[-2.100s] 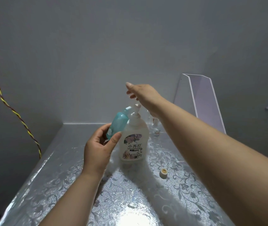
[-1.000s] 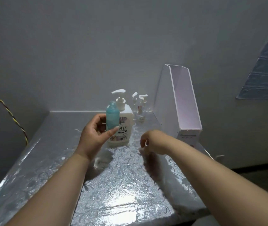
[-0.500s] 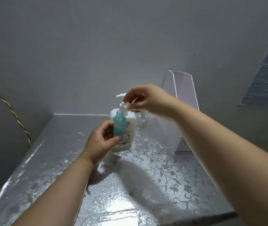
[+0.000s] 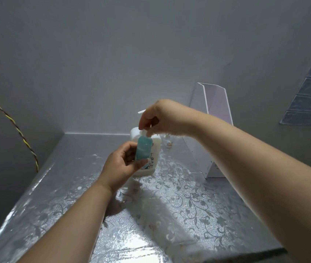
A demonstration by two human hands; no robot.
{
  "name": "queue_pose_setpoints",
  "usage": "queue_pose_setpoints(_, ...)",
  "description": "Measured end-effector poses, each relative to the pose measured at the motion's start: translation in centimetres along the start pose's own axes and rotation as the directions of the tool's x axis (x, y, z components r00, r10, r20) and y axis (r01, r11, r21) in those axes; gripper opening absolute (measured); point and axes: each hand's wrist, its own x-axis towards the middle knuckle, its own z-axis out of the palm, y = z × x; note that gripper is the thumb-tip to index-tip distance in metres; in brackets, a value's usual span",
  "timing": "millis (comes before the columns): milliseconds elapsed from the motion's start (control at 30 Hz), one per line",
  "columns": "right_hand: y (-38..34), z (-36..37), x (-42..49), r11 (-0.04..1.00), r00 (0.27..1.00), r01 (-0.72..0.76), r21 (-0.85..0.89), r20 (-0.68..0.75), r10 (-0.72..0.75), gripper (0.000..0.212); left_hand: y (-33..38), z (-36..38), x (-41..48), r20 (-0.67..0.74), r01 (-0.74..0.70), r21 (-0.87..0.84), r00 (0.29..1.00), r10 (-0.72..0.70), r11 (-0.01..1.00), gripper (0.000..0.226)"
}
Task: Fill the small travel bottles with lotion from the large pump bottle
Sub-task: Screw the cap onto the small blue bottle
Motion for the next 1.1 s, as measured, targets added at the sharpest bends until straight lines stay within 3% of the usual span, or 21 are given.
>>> queue_pose_setpoints(67, -0.1, 0.4, -0.1, 0.999, 0.999, -0.038, -0.013, 0.020, 0.038, 0.017, -0.1, -0.1, 0.0, -0.003, -0.001, 0.022, 1.000, 0.001, 1.000, 0.043)
queue_pose_setpoints(200, 0.3, 1.2, 0.3, 0.987, 0.988, -0.145, -0.063, 0.044, 0.148, 0.040, -0.1, 0.1, 0.0, 0.005, 0.014, 0.051, 1.000, -0.014, 0.999, 0.050)
queue_pose_setpoints(300, 0.4, 0.7, 0.0, 0.990, 0.988, -0.140, 0.012, 0.067, 0.139, 0.031, -0.1, 0.0, 0.1, -0.010, 0.017, 0.042, 1.000, -0.016, 0.999, 0.050)
queue_pose_setpoints(400, 0.4, 0.6, -0.1, 0.989, 0.982, -0.140, -0.039, 0.124, 0.144, 0.023, -0.1, -0.1, 0.1, -0.008, 0.015, 0.071, 1.000, -0.015, 0.997, 0.047)
queue_pose_setpoints(500, 0.2, 0.7, 0.0, 0.970, 0.961, -0.215, -0.110, 0.151, 0.230, 0.047, -0.3, 0.0, 0.1, -0.012, 0.025, 0.072, 1.000, -0.024, 0.997, 0.043)
queue_pose_setpoints(667, 0.4, 1.2, -0.2, 0.991, 0.981, -0.131, -0.033, 0.141, 0.134, 0.020, -0.2, -0.1, 0.1, -0.010, 0.017, 0.066, 1.000, -0.017, 0.998, 0.038)
queue_pose_setpoints(800, 0.1, 0.8, 0.0, 0.971, 0.962, -0.221, -0.092, 0.142, 0.232, 0.049, -0.2, 0.0, 0.2, -0.014, 0.038, 0.057, 0.999, -0.037, 0.998, 0.041)
queue_pose_setpoints(933, 0.3, 0.5, -0.3, 0.990, 0.984, -0.144, 0.007, 0.111, 0.142, 0.025, -0.3, -0.2, 0.2, -0.017, 0.026, 0.069, 1.000, -0.025, 0.997, 0.037)
queue_pose_setpoints(1033, 0.0, 0.7, -0.2, 0.979, 0.971, -0.189, -0.078, 0.134, 0.198, 0.043, -0.3, -0.1, 0.2, -0.013, 0.038, 0.066, 0.999, -0.037, 0.997, 0.037)
queue_pose_setpoints(1100, 0.2, 0.7, -0.2, 0.983, 0.976, -0.185, -0.019, 0.116, 0.186, 0.040, 0.0, -0.1, 0.1, -0.016, 0.038, 0.063, 0.999, -0.038, 0.997, 0.042)
